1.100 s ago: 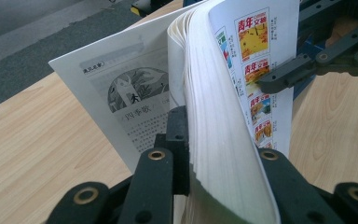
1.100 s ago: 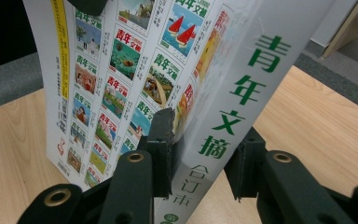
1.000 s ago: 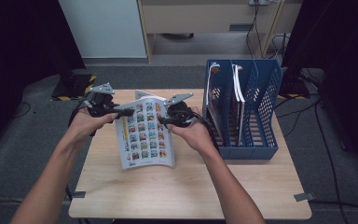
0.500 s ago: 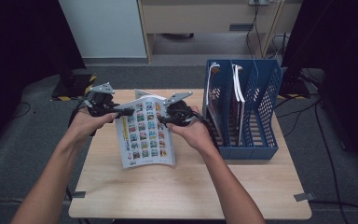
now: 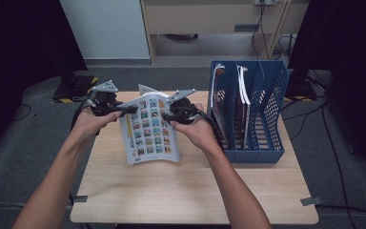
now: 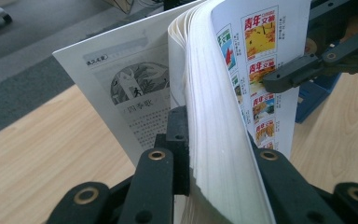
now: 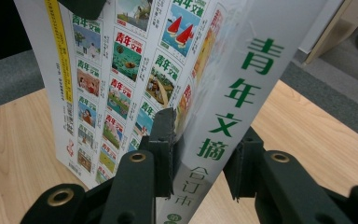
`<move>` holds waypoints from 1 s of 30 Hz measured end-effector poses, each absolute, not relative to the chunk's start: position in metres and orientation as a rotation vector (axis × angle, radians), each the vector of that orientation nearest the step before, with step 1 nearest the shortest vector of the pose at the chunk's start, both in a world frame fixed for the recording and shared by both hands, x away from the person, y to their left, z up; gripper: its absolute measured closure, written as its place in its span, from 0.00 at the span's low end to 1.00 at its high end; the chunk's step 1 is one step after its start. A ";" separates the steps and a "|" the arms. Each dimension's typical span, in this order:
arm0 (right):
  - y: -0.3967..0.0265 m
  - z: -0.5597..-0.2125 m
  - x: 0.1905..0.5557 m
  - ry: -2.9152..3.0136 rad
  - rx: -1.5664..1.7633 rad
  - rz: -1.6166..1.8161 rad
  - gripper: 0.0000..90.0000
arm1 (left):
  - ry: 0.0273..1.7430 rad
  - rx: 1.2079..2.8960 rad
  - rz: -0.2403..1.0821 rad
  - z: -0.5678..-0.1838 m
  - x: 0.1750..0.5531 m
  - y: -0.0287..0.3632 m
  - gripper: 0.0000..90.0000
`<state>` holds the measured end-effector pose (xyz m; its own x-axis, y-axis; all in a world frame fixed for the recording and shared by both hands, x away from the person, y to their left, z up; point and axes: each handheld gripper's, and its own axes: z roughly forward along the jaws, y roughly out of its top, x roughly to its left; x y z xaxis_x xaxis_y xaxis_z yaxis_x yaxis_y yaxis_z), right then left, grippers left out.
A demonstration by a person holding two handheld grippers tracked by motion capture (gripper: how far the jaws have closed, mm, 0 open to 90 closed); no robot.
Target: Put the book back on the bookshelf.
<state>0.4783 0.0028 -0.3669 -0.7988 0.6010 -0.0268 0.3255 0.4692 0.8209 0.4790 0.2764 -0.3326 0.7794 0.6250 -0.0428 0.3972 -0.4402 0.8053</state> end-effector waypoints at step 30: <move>-0.019 -0.368 0.459 2.430 0.736 1.284 0.71 | 0.633 2.109 0.326 -0.330 0.459 0.270 0.84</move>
